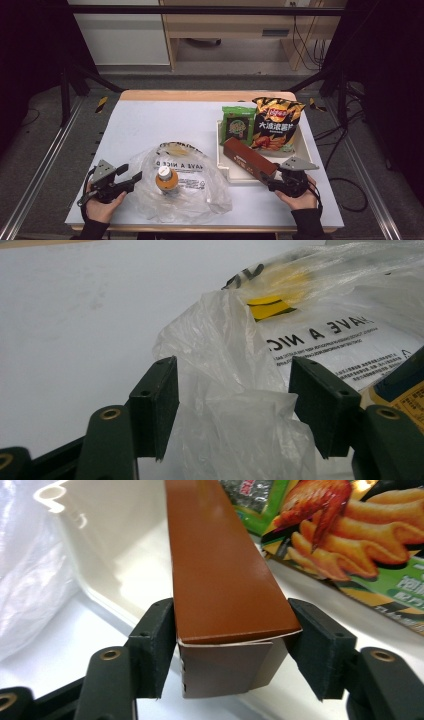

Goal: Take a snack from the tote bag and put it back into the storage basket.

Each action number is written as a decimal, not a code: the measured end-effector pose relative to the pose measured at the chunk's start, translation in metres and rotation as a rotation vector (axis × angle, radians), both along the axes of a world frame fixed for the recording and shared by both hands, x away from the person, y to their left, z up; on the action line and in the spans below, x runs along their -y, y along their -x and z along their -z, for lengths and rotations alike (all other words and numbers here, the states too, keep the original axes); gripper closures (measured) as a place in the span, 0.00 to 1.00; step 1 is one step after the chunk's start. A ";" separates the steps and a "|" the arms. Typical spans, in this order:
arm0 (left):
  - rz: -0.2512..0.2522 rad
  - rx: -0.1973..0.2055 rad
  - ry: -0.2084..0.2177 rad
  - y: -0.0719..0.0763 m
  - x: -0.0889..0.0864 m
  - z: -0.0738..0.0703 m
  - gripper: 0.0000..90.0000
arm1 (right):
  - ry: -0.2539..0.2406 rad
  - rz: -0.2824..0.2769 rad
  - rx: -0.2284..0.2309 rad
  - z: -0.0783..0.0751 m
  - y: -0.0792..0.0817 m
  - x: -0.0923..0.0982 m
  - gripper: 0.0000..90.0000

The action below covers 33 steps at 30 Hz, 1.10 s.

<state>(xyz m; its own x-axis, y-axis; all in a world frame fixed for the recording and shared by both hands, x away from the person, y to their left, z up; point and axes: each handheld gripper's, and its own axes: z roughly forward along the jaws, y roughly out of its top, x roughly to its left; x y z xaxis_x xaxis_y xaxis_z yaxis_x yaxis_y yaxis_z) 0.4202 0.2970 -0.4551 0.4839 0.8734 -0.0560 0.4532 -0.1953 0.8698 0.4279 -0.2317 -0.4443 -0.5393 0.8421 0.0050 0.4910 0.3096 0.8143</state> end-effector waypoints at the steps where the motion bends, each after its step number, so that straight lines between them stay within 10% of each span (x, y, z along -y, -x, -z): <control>1: 0.001 -0.001 0.000 0.000 0.000 0.000 0.41 | 0.007 0.012 0.010 0.000 -0.001 0.000 0.41; 33: 0.000 -0.014 -0.003 0.000 -0.001 0.002 0.41 | 0.025 0.174 0.021 0.004 -0.002 0.009 0.38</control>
